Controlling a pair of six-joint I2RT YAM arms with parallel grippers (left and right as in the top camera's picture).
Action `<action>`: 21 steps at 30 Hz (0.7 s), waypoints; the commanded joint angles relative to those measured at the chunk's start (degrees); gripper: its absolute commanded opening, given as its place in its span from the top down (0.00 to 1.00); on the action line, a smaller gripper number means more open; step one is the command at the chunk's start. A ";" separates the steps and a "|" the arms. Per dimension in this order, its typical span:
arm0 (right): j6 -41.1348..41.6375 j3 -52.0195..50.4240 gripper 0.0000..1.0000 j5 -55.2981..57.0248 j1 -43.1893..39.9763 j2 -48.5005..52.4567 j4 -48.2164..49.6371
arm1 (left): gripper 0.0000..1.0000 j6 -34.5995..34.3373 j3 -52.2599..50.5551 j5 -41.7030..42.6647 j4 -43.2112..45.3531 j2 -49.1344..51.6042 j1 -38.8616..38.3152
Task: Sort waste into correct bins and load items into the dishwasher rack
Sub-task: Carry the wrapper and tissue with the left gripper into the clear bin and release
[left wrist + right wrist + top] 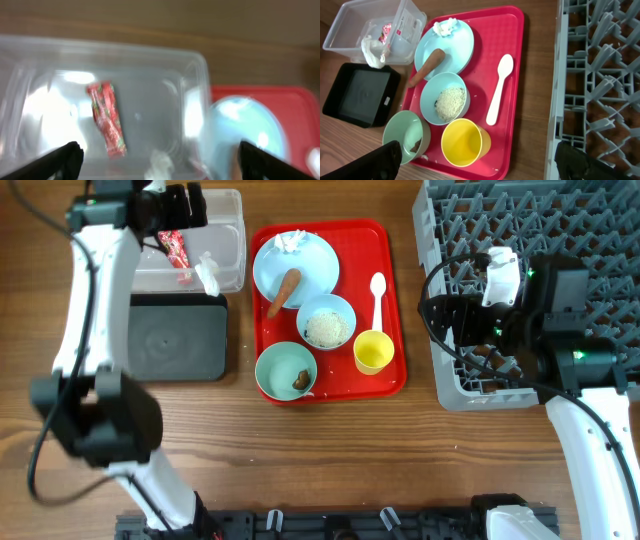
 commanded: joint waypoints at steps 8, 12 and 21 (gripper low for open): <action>0.68 1.22 0.00 -0.87 0.39 0.11 0.00 | 0.00 -22.64 -15.12 -10.10 -7.26 -2.27 -7.61; 0.63 1.22 0.00 -0.85 0.39 0.11 -0.09 | 0.04 -22.71 -21.88 -10.12 1.64 -2.27 -7.85; 0.76 1.22 0.00 -0.87 0.39 0.11 -0.09 | 0.43 -20.33 -29.05 -10.99 15.61 -1.92 -7.80</action>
